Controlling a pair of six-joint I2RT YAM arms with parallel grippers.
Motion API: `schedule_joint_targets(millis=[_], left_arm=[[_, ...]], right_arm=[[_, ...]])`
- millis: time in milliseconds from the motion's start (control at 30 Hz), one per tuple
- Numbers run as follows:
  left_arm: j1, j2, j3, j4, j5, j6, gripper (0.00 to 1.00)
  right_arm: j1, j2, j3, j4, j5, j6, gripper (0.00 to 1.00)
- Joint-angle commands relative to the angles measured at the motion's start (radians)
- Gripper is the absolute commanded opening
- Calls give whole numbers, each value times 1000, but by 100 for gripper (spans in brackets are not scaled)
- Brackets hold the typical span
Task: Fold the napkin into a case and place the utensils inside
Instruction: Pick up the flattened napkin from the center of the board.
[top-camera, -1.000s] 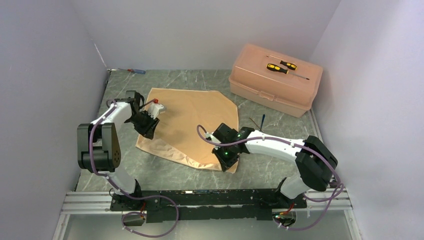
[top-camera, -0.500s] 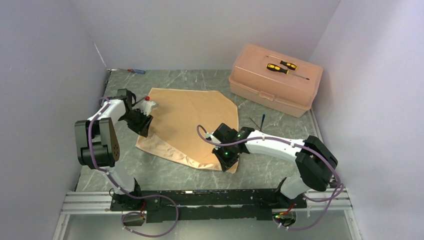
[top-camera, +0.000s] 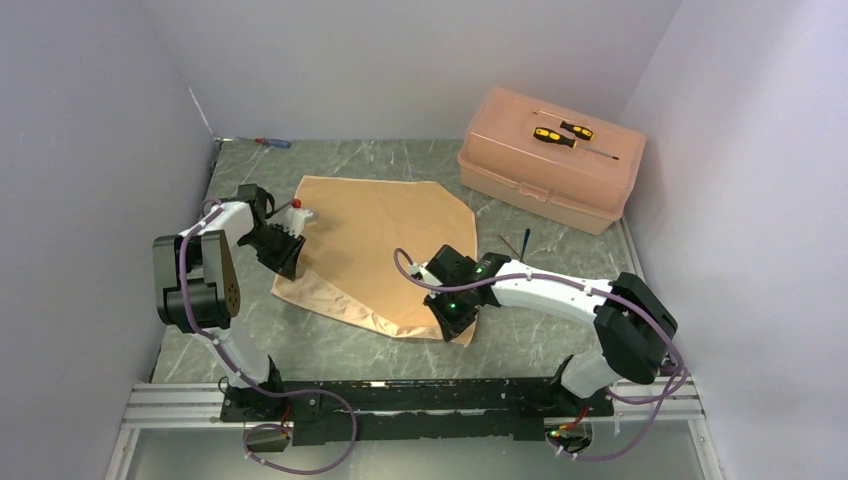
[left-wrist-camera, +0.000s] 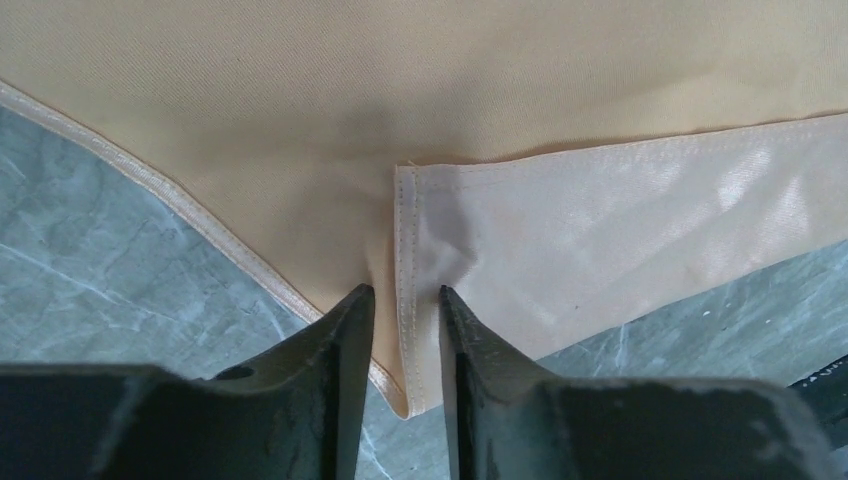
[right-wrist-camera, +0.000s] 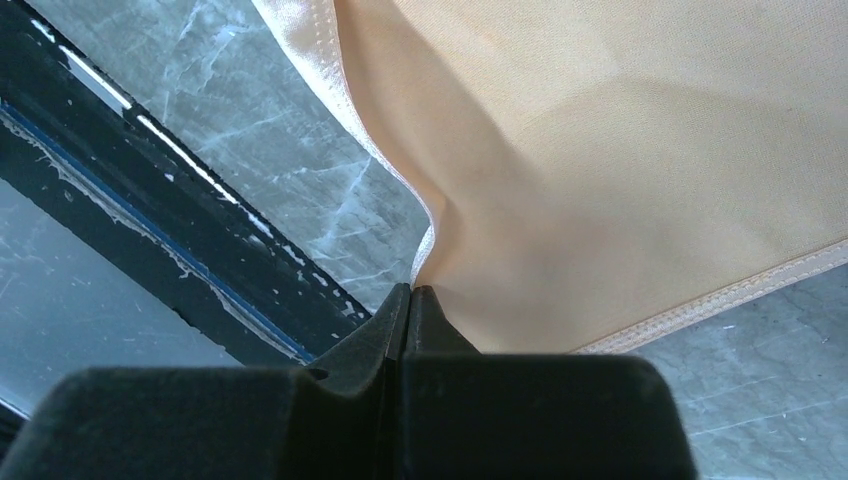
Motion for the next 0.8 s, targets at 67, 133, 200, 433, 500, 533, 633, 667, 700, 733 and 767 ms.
schedule_joint_targets(millis=[67,133,200,433,500,533,633,667,700,733,767], left_arm=[[-2,-17,1,3,45,1,26],[-2,-27,0,-2,50,9,25],[-2,-33,-3,-3,44,11,24],[-2,-56,-18,-7,34,16,9],[-1,-64,-18,-16,37,15,5],[-1,-70,-18,-21,41,15,3],[-2,-85,-15,-37,58,14,3],[-2,-86,-13,-41,61,13,3],[-2,-86,-11,-46,65,11,3],[-2,-84,-8,-51,68,11,3],[-1,-84,-4,-57,70,9,2]], right_arm=[[2,-44,28,5,9,-1,0],[1,-43,28,6,9,1,0],[1,-41,29,9,7,0,0],[1,-40,35,7,14,0,0],[1,-40,37,7,14,-1,0],[2,-40,37,6,15,-1,0],[2,-39,40,6,16,-2,0],[1,-38,41,7,16,-2,0],[2,-37,44,6,17,-2,0],[1,-36,47,3,16,-2,0],[1,-37,50,1,18,-2,0]])
